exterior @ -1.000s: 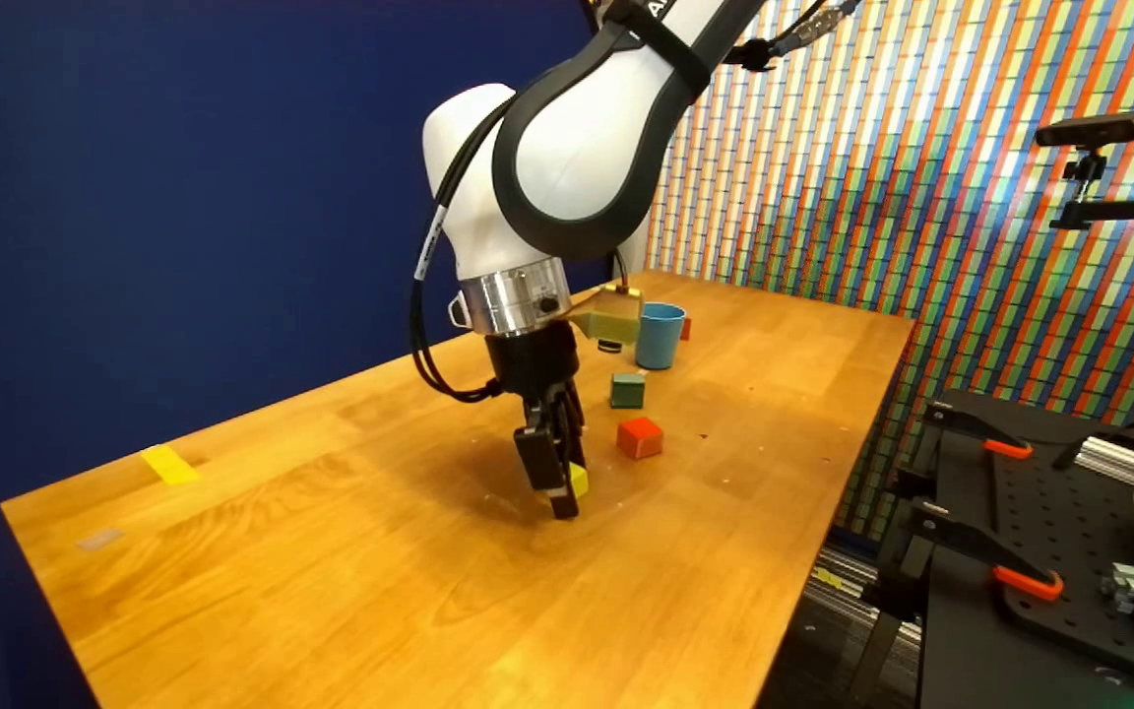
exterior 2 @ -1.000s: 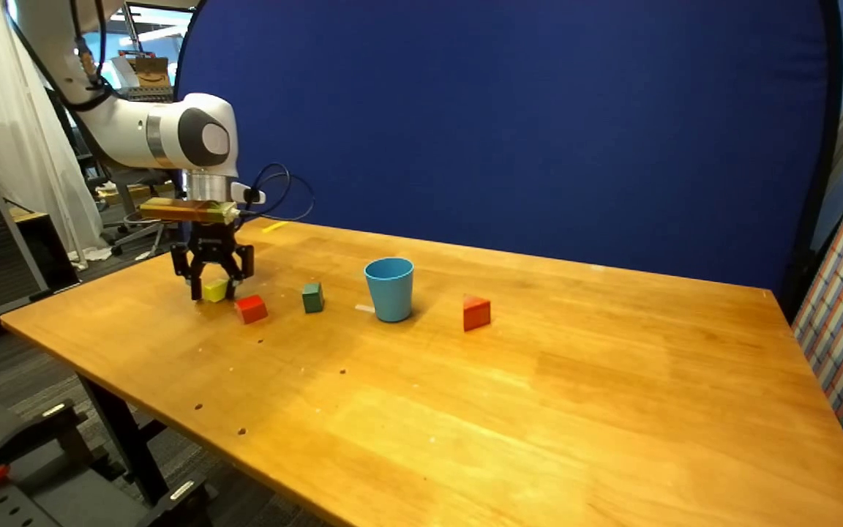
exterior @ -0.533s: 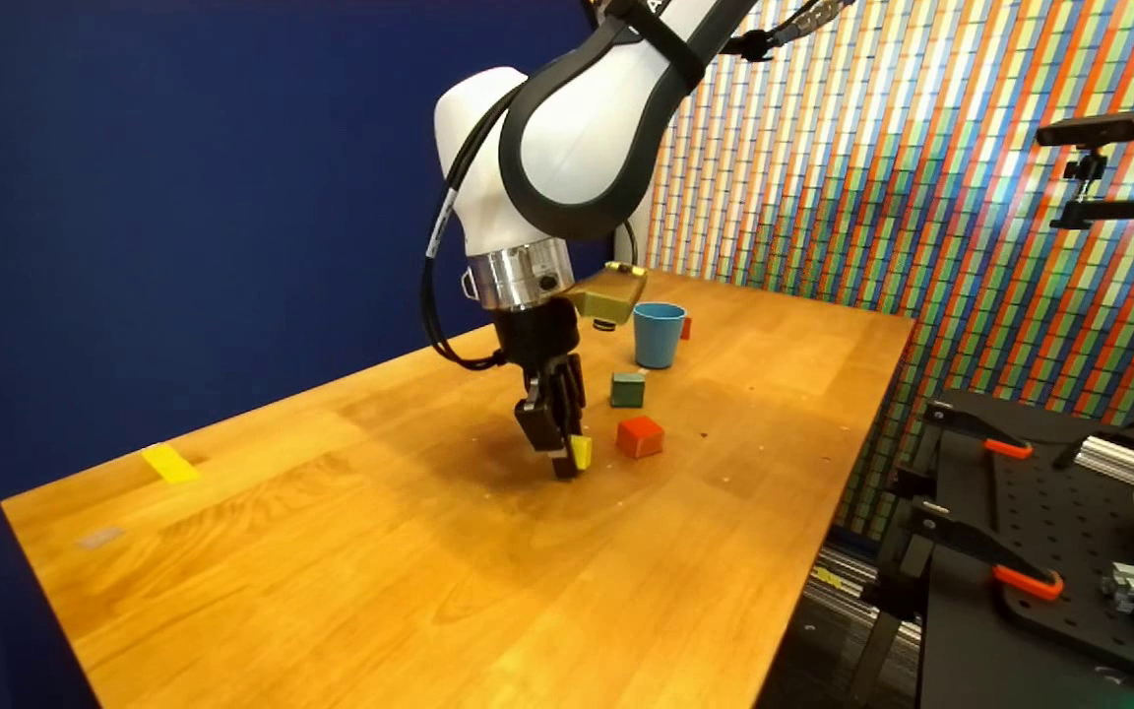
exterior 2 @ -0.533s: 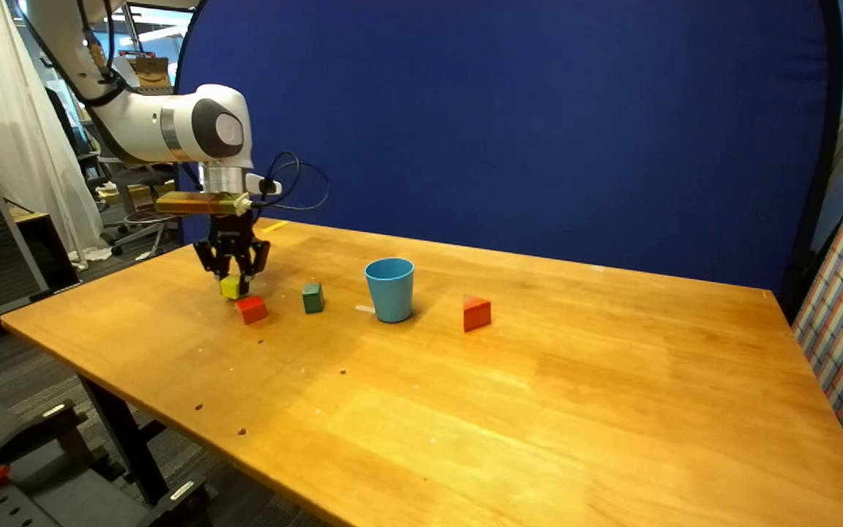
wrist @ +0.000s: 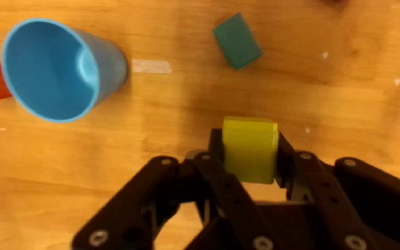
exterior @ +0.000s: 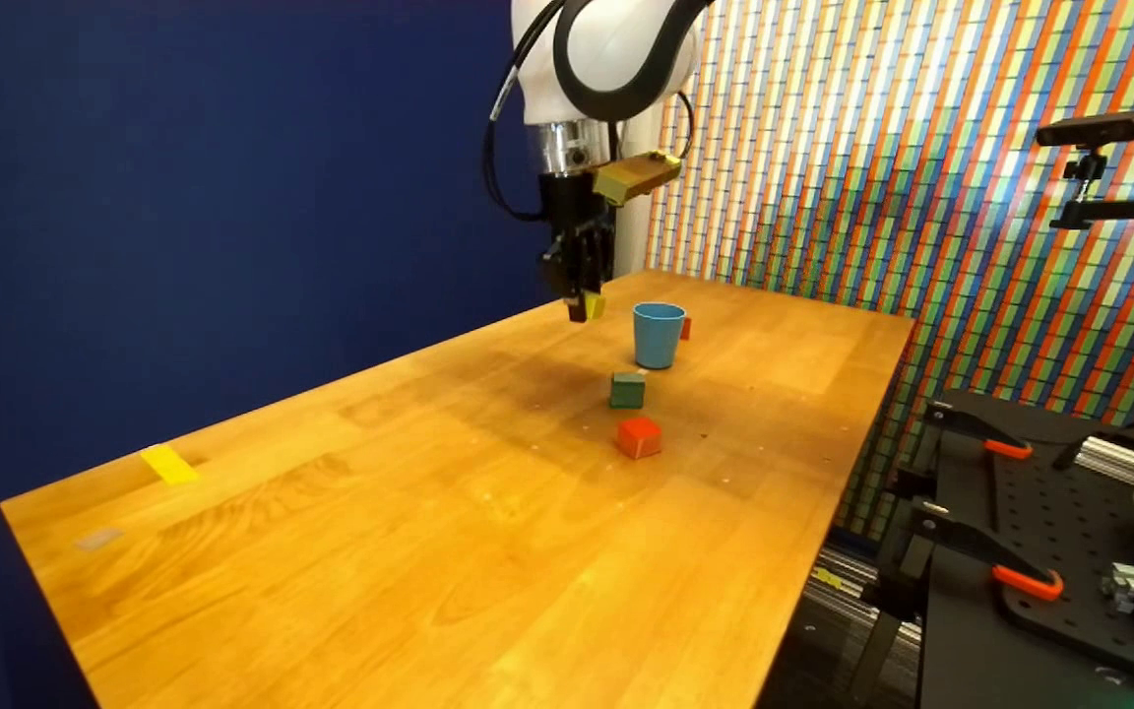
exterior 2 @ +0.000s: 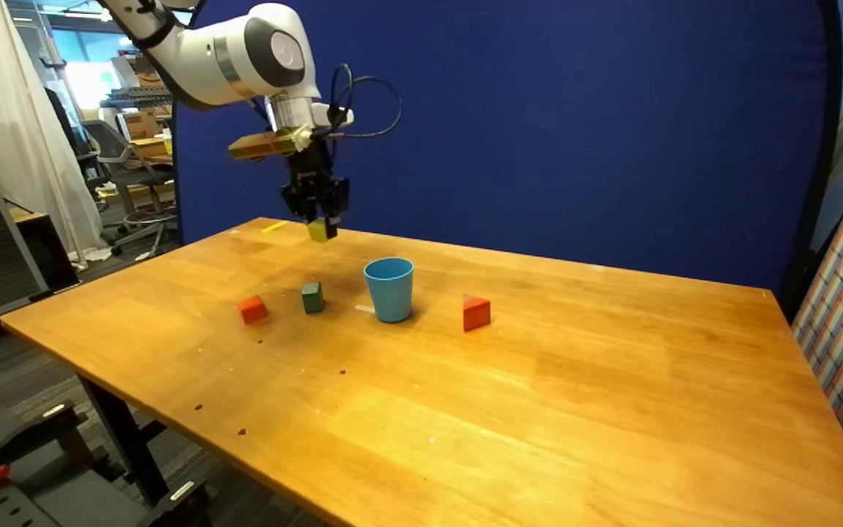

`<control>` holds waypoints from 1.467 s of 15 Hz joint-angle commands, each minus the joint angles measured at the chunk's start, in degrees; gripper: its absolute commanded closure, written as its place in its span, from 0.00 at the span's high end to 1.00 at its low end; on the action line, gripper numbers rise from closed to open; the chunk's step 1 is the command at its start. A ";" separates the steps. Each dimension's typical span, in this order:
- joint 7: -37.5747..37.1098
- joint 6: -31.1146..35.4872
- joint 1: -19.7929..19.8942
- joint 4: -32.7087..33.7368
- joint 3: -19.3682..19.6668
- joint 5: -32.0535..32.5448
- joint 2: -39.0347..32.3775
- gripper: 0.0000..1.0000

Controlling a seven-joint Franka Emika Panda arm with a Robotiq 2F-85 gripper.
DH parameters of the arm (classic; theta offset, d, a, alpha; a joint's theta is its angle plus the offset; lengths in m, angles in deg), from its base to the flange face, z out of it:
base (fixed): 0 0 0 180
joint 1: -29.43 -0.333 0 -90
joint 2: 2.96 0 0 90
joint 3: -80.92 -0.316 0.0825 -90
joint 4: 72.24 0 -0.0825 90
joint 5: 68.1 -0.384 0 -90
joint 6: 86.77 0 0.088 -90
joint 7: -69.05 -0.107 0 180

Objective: Pick the yellow block and put it in the cup

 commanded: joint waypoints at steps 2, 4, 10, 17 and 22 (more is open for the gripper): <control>-5.86 1.30 2.73 -2.82 2.46 3.10 6.34 0.11; -7.04 1.46 3.97 -2.30 3.07 3.74 6.09 0.11; -10.37 1.91 6.96 -3.09 5.09 4.58 4.83 0.11; -8.78 0.03 9.65 -3.59 4.53 2.30 4.19 0.84; -5.92 -1.15 11.15 -6.05 3.17 -2.07 5.27 1.00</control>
